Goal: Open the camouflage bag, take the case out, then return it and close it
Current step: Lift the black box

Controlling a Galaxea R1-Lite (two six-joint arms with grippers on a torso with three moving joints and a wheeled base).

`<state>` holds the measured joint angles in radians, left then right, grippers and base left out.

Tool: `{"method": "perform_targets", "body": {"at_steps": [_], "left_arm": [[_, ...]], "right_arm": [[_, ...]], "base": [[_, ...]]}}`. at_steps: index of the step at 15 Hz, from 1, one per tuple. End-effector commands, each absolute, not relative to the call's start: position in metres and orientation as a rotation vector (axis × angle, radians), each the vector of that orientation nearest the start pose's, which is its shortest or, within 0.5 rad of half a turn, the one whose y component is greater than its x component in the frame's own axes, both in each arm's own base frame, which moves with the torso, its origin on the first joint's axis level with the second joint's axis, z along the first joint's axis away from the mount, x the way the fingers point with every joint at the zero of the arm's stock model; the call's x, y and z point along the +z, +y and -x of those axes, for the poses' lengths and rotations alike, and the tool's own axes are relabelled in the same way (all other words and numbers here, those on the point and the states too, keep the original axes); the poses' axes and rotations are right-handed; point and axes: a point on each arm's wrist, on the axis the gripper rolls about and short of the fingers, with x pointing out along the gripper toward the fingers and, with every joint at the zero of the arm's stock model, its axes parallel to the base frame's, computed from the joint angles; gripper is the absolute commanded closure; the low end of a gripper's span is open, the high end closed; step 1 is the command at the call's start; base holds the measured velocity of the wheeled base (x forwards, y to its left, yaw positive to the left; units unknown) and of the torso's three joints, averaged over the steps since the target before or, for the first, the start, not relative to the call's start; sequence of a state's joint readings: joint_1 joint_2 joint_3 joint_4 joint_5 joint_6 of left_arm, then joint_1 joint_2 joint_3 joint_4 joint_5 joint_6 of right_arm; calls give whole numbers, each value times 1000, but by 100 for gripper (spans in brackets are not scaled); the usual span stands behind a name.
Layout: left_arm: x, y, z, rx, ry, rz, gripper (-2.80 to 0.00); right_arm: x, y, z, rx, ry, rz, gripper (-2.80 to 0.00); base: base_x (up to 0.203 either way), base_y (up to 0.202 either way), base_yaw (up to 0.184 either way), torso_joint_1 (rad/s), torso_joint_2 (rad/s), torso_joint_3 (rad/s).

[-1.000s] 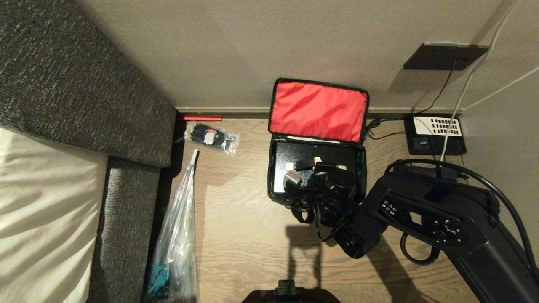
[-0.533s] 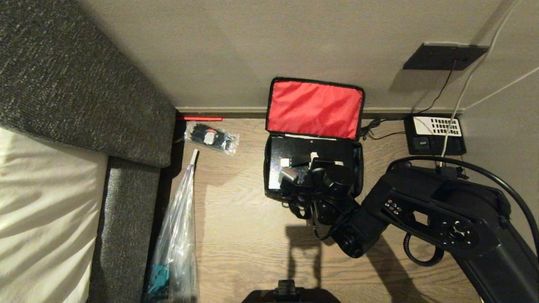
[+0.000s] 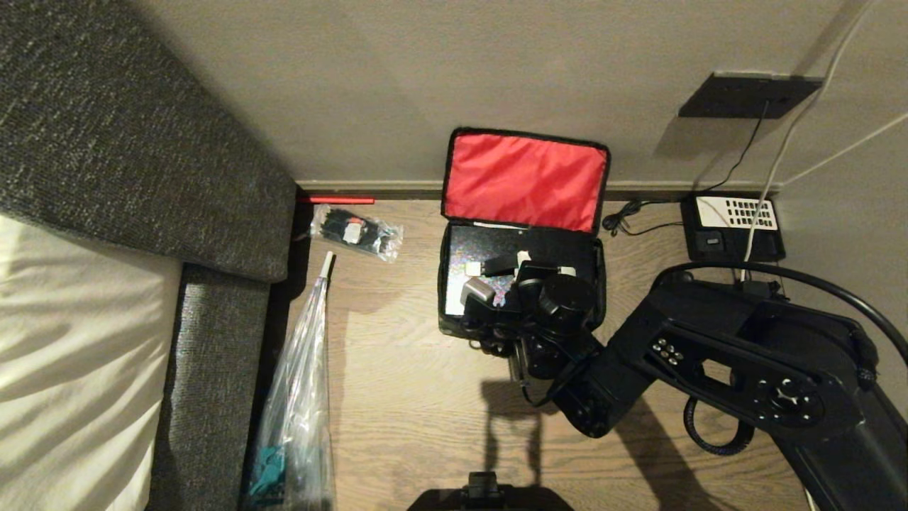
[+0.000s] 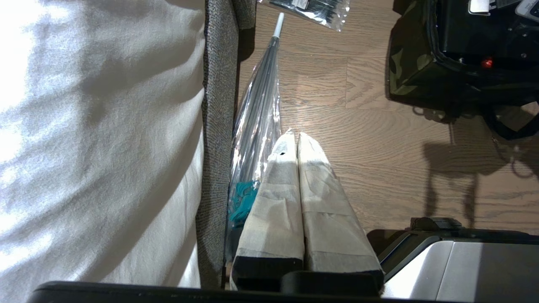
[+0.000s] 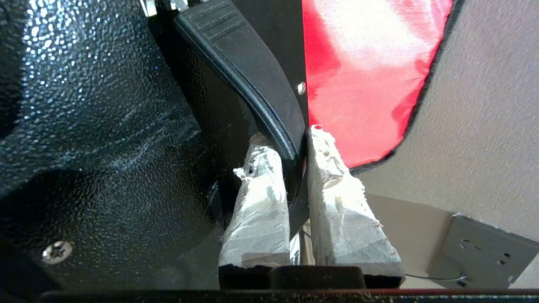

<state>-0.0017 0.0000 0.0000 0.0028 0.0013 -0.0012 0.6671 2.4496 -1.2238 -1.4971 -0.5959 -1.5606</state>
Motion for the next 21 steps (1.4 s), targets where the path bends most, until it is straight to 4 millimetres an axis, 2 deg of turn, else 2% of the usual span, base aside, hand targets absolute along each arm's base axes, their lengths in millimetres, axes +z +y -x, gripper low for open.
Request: {"method": "perform_targets", "body": {"at_steps": [1,4,8,10,11,16,20,21], "left_arm": [[75,0,23,0,3,0,0],[75,0,23,0,3,2,0],[75,0,23,0,3,2,0],[75,0,23,0,3,2,0],[75,0,23,0,3,2,0],[75,0,23,0,3,2,0],[75,0,23,0,3,2,0],[75,0,23,0,3,2,0]], "right_arm": [[90,278,-359,-123,-245,1379,0],[100,280,-355,-128,-259,1369,0],[101,282,-353,-131,-257,1364,0],[75,284,-354,-95,-214,1405,0],[72,284,-355,-107,-192,1407,0],[101,281,-352,-153,-225,1361,0],[107,278,-349,-154,-226,1349,0],[103,278,-349,-147,-217,1357,0]], "base": [[0,0,0,0,0,0],[0,0,0,0,0,0],[0,0,0,0,0,0],[0,0,0,0,0,0],[0,0,0,0,0,0],[0,0,0,0,0,0],[0,0,0,0,-7,5],[0,0,0,0,0,0]]}}
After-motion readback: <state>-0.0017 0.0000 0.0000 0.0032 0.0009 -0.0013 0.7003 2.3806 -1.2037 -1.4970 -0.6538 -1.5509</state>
